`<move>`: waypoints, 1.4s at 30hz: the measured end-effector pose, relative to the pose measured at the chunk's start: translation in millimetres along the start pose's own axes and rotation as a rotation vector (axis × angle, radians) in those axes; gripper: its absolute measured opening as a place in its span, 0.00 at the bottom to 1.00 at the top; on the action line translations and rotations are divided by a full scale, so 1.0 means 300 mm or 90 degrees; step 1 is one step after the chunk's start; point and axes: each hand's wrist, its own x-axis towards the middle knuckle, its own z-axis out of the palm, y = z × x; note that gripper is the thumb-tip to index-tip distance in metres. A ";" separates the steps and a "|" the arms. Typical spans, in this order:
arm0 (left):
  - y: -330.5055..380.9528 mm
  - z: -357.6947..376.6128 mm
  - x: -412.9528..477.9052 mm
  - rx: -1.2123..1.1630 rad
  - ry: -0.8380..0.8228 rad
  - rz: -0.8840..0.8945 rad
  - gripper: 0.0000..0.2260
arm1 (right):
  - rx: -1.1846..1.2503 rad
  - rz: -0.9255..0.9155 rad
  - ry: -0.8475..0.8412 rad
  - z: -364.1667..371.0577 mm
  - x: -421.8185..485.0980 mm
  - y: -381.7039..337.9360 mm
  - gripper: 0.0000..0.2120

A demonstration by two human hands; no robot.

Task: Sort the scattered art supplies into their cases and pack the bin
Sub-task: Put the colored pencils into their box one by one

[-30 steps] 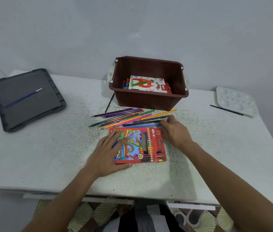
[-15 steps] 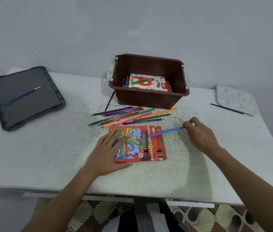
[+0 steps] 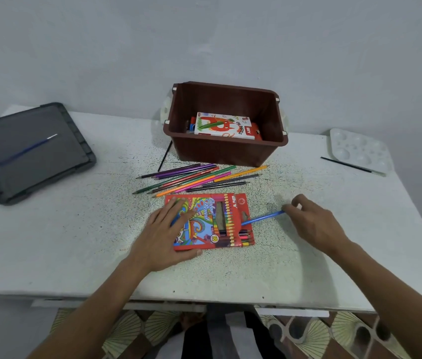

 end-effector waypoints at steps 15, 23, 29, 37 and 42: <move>-0.007 0.011 0.000 -0.011 0.010 0.003 0.42 | 0.284 -0.011 0.049 0.082 0.047 -0.261 0.19; -0.010 0.015 0.000 -0.002 0.008 0.002 0.43 | 0.420 0.135 0.058 0.071 0.093 -0.245 0.07; -0.008 0.010 0.000 -0.008 0.000 0.002 0.42 | 0.303 0.156 0.033 0.080 0.204 -0.209 0.14; -0.004 0.006 -0.002 -0.011 0.010 0.002 0.42 | 0.189 0.147 -0.051 0.082 0.301 -0.201 0.17; -0.003 0.001 0.000 -0.003 0.007 0.003 0.42 | 0.105 0.146 -0.026 0.081 0.302 -0.191 0.12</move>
